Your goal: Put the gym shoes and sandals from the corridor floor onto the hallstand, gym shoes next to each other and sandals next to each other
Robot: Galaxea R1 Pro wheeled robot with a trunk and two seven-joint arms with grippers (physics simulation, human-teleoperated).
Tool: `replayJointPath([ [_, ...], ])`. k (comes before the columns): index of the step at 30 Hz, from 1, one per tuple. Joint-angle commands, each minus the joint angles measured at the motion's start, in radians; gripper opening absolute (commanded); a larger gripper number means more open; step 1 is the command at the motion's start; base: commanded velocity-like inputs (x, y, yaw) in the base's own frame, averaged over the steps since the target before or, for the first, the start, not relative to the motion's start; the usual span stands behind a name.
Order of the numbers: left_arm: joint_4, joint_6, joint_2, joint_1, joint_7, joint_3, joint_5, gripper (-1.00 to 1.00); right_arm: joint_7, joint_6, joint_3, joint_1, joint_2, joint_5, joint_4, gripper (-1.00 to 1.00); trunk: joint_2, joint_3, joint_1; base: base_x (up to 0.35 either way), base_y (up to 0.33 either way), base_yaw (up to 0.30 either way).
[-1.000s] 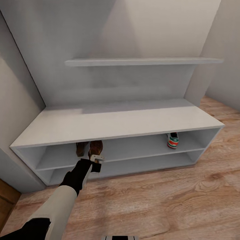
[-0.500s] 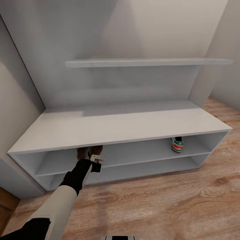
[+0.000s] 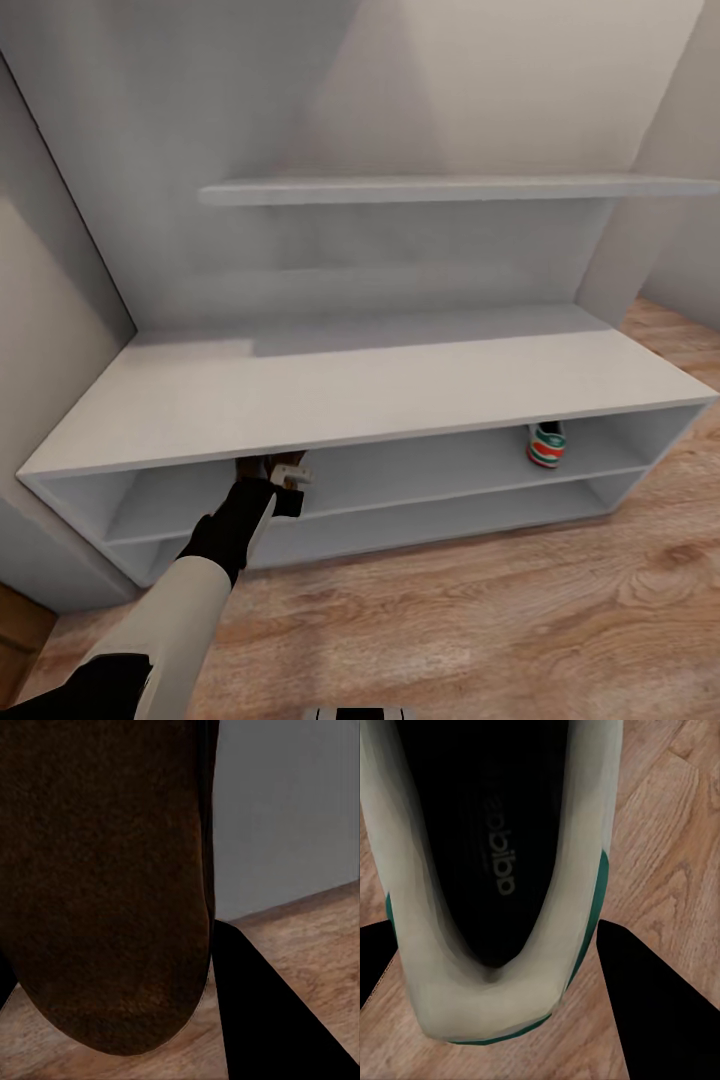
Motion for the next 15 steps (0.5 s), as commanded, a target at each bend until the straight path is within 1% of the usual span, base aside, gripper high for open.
replayJointPath([
  [1,-0.002,0.004,-0.001,0.0,-0.012,0.007,-0.013,-1.0,0.008,0.003,-0.005,-0.001,0.001,0.007,-0.001,-1.0,0.0,-0.001,0.0,0.06,0.043,0.0],
  [15,-0.002,0.002,-0.002,0.0,-0.012,0.009,-0.013,-1.0,0.008,0.003,-0.005,-0.001,0.001,0.007,-0.001,-1.0,0.0,-0.001,0.0,0.021,0.007,0.0],
])
